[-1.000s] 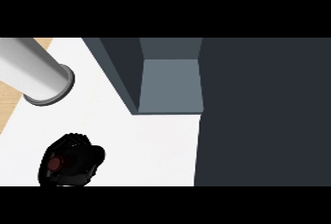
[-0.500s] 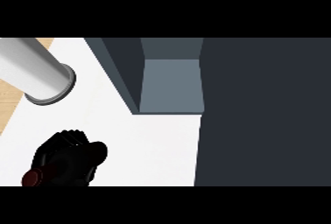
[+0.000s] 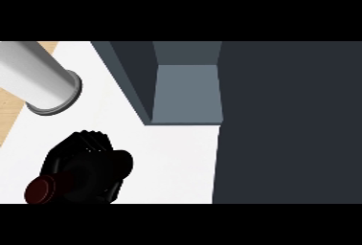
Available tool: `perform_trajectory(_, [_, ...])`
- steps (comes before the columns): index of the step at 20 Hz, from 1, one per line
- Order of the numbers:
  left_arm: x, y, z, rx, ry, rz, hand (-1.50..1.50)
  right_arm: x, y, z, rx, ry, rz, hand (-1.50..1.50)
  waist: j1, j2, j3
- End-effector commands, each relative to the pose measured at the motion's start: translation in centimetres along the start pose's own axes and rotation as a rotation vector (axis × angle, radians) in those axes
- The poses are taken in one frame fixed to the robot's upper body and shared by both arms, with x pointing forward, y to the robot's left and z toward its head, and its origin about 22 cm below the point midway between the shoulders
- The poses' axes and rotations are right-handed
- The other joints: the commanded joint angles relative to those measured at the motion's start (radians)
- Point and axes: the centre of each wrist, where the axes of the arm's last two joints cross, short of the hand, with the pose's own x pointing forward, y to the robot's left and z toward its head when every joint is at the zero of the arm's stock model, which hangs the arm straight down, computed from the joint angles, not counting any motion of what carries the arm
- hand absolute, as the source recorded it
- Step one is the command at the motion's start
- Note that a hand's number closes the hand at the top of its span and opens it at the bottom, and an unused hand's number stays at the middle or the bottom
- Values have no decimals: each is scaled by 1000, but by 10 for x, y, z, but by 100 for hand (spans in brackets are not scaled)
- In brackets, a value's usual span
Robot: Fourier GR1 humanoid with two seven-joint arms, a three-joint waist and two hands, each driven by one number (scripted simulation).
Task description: Pick up the wine, place it into the cabinet and close the cabinet
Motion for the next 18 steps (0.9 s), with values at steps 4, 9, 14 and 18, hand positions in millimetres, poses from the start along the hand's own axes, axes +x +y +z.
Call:
perform_trajectory(4, [22,-56,-27,-64,46,53,150,11,-9,21,37,-66,-37,-150,-7,2,0])
perform_trajectory(9, [45,-89,-44,-88,19,94,150,12,2,19,5,-48,-32,-150,-5,2,0])
perform_trajectory(14, [42,-113,-56,-86,3,92,150,19,4,28,15,-61,-24,-150,-6,2,0])
perform_trajectory(18, [47,-156,-64,-68,17,93,150,10,-8,23,24,-61,-29,-150,-11,2,0])
